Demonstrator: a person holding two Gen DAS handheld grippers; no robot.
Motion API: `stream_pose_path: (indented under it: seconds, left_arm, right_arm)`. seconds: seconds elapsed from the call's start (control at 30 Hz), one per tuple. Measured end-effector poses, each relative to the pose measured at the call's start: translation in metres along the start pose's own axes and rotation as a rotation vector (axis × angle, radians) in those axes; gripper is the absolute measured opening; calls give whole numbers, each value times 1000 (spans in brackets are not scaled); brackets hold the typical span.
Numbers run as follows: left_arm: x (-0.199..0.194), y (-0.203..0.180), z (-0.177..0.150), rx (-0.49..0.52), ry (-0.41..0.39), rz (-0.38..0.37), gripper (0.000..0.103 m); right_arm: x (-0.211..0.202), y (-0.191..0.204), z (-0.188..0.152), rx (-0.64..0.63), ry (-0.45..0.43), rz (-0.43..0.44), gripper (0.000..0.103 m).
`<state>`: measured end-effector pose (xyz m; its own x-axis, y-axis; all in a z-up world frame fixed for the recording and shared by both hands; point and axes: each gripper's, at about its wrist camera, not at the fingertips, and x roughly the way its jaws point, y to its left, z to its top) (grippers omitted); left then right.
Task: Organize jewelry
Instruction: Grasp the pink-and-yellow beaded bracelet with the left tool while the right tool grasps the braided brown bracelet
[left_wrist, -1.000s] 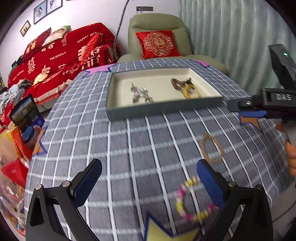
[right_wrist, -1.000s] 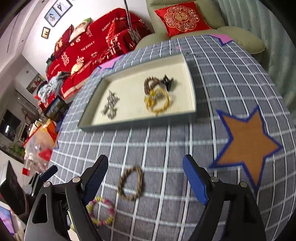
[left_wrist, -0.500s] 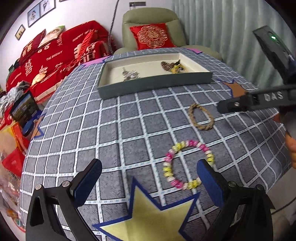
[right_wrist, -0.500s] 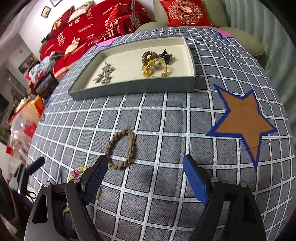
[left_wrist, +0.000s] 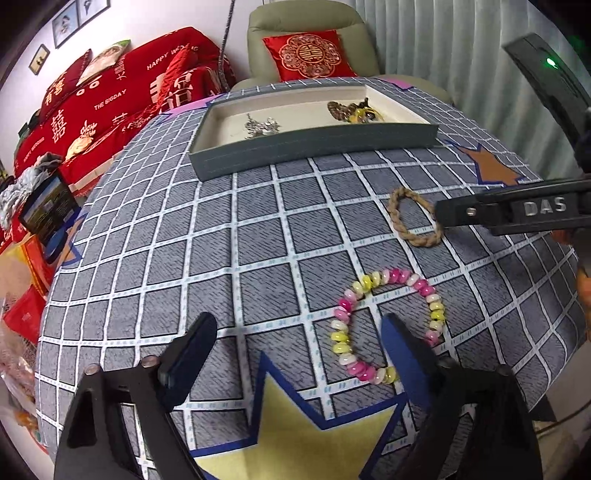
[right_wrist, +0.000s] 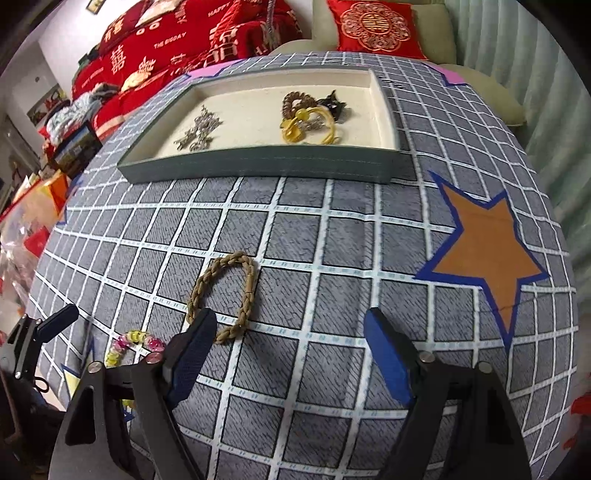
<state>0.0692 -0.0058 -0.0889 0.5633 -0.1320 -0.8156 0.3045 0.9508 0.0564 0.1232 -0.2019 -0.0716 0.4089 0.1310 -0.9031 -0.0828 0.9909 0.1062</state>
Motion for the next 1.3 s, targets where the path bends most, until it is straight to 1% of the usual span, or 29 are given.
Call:
stream_pose_path:
  seconds: [0.1, 0.17, 0.2, 0.23, 0.27, 0.3, 0.33, 0.37, 0.4, 0.43, 0.47, 0.57, 0.63, 0.73, 0.8, 0.83, 0.87, 0.93, 1.03, 1.17, 1.3]
  left_arm:
    - [-1, -1, 2, 3, 0, 0, 91]
    - [0, -2, 2, 5, 0, 0, 91]
    - [0, -3, 3, 7, 0, 0, 90]
    - [-1, -4, 3, 10, -1, -6, 88]
    - [-1, -5, 3, 10, 0, -11, 85]
    - [-1, -6, 4, 12, 0, -11, 85]
    - [-1, -7, 4, 16, 0, -10, 85]
    - [-1, -8, 5, 20, 0, -14, 83]
    - [-1, -10, 5, 21, 1, -22, 78]
    - [-1, -11, 5, 22, 3, -30, 76]
    - [-1, -12, 6, 24, 4, -32, 76]
    - [-1, -18, 7, 32, 9, -50, 75]
    - [-1, -21, 7, 36, 12, -65, 69]
    - [-2, -25, 8, 43, 16, -77, 64]
    - [-2, -26, 8, 33, 23, -126, 43]
    - [-3, -28, 8, 38, 21, -124, 37]
    - [-4, -29, 8, 45, 18, -127, 18]
    - [-4, -29, 8, 40, 16, -130, 18]
    - [-6, -24, 7, -11, 16, -159, 18]
    - [-14, -17, 8, -44, -3, -179, 18]
    - [-22, -12, 12, -65, -26, -181, 18]
  right_arm:
    - [6, 9, 2, -52, 1, -33, 67]
    - [8, 19, 4, -103, -3, -50, 58]
    - [8, 23, 3, -122, -5, -60, 57]
    - [9, 29, 2, -156, -12, -79, 53]
    - [9, 32, 2, -176, -18, -79, 47]
    - [8, 34, 2, -186, -18, -76, 44]
    - [7, 35, 2, -186, -12, -63, 38]
    - [7, 35, 2, -186, -8, -55, 31]
    - [6, 36, 1, -189, -7, -54, 25]
    - [5, 36, 0, -194, -6, -52, 11]
    - [4, 37, -1, -197, -2, -51, 7]
    - [1, 35, -8, -192, -4, -53, 7]
    - [-2, 30, -12, -172, -8, -47, 7]
    - [-8, 21, -19, -142, -16, -37, 7]
    - [-12, 15, -21, -120, -27, -34, 7]
    - [-15, 11, -23, -106, -34, -31, 6]
    - [-18, 8, -24, -95, -40, -29, 6]
    - [-24, 3, -25, -75, -53, -22, 6]
    - [-33, 0, -27, -58, -76, -14, 6]
    - [-43, -3, -28, -43, -100, 0, 6]
    - [-52, -8, -29, -16, -117, 26, 6]
